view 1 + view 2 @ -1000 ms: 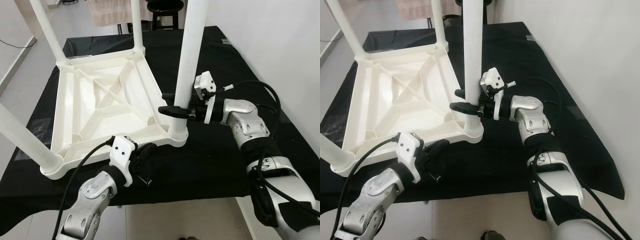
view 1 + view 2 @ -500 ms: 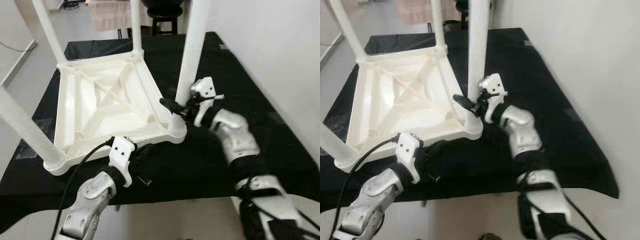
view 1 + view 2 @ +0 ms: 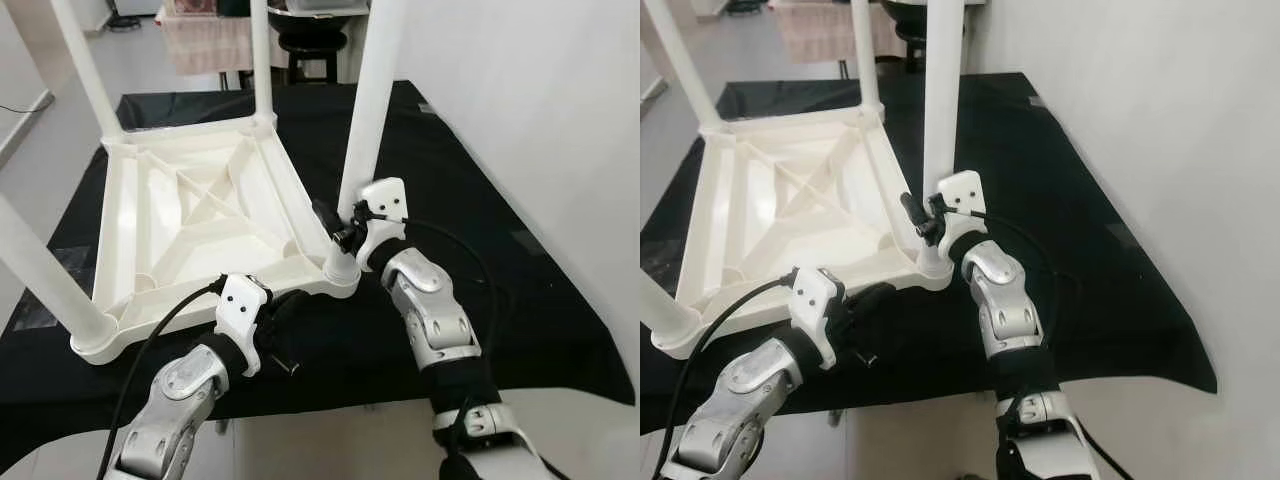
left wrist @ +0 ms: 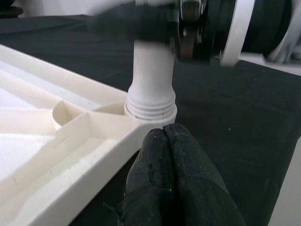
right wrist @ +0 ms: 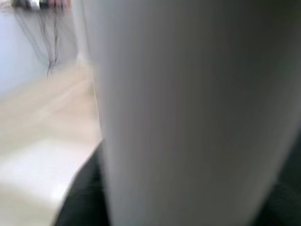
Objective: Building children table
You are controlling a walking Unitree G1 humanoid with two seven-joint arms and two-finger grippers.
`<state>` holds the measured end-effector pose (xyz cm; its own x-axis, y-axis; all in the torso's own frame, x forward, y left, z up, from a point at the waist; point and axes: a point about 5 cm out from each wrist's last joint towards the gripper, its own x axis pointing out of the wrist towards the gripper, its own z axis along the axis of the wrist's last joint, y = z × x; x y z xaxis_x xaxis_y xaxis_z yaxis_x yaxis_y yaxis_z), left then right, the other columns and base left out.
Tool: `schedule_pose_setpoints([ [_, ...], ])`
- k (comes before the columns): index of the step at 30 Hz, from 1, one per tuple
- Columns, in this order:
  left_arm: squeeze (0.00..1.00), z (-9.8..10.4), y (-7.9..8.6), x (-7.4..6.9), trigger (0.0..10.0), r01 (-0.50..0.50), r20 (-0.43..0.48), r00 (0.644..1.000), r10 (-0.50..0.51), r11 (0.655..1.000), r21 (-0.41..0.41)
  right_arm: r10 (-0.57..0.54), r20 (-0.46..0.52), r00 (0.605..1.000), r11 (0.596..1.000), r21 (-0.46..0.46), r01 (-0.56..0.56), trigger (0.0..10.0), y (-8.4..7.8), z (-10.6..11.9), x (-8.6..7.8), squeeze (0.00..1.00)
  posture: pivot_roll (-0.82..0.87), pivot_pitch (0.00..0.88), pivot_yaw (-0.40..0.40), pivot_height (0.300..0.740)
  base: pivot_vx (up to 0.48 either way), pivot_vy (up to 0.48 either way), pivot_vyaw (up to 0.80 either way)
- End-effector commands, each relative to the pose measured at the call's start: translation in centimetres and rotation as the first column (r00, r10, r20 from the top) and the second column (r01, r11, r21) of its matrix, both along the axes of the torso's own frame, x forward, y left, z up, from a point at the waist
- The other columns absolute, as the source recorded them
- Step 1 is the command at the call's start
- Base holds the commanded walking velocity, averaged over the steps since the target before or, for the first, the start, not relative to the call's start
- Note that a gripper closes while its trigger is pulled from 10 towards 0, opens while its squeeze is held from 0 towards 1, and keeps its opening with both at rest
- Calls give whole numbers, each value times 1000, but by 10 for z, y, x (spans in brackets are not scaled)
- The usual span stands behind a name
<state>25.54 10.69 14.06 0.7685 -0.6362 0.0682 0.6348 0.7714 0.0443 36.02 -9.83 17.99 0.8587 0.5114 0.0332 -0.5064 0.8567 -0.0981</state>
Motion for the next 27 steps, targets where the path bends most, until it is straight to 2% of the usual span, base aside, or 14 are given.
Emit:
schedule_pose_setpoints([
  [1, 0, -3, 2, 0, 10000, -6, -6, 1000, 7, 1000, 14, 87, -3, 996, 996, 23, -87, 10000, 4, 5, 1, 1000, -13, 124, -17, 740, 0, 0, 0],
  [4, 0, -3, 2, 0, 10000, 4, -9, 1000, -4, 1000, 16, 297, 9, 955, 954, 43, -297, 10000, 6, 22, 0, 1000, -3, 120, -11, 740, 0, 0, 0],
  [6, 0, -3, 2, 0, 10000, 4, -9, 1000, -4, 1000, 16, 297, 9, 955, 954, 43, -297, 10000, 6, 22, 0, 1000, -3, 120, -11, 740, 0, 0, 0],
  [7, 0, -3, 2, 0, 10000, 6, -9, 1000, -6, 1000, 20, 392, 26, 920, 920, -21, -391, 10000, 4, 26, -4, 0, 12, 118, -11, 740, 0, 0, 0],
  [8, 0, -3, 2, 0, 10000, 6, -9, 1000, -6, 1000, 20, 392, 26, 920, 920, -21, -391, 10000, 4, 26, -4, 0, 12, 118, -11, 740, 0, 0, 0],
  [10, 0, -3, 2, 0, 10000, 2, -4, 1000, -2, 1000, 29, 559, -3, 829, 825, -99, -557, 10000, -1, 30, -7, 0, 26, 115, -21, 740, 0, 0, 0],
  [12, 0, -3, 2, 0, 10000, 2, -4, 1000, -2, 1000, 29, 559, -3, 829, 825, -99, -557, 10000, -1, 30, -7, 0, 26, 115, -21, 740, 0, 0, 0],
  [14, 0, -3, 2, -2, 10000, -13, 7, 1000, 13, 999, 40, 635, -42, 771, 764, -114, -635, 10000, -9, 32, -3, 0, 29, 114, -22, 740, 0, 0, 0],
  [16, 0, -3, 2, -2, 10000, -13, 7, 1000, 13, 999, 40, 635, -42, 771, 764, -114, -635, 10000, -9, 32, -3, 0, 29, 114, -22, 740, 0, 0, 0],
  [18, 0, -2, 1, -5, 10000, -25, 34, 999, 23, 998, 64, 655, -84, 751, 746, -93, -660, 10000, -17, 32, 4, 0, 29, 114, -22, 740, 0, 0, 0],
  [19, 0, -2, 0, -7, 10000, -26, 44, 999, 23, 997, 75, 646, -103, 757, 752, -86, -653, 7686, -21, 30, 7, 0, 44, 114, -26, 740, 0, 0, 0],
  [21, 0, -2, -1, -9, 10000, -28, 50, 998, 24, 996, 82, 628, -118, 769, 766, -79, -638, 7686, -24, 27, 9, 0, 44, 114, -26, 740, 0, 0, 0],
  [22, 0, -2, -1, -11, 10000, -35, 59, 998, 30, 995, 91, 603, -123, 788, 789, -53, -612, 0, -27, 25, 12, 0, 44, 114, -26, 740, 0, 0, 0],
  [27, 0, -1, 1, -16, 10000, -83, 84, 994, 73, 990, 117, 542, -136, 829, 836, -12, -549, 0, -40, 14, 12, 0, 46, 118, -26, 740, 0, 0, 0],
])
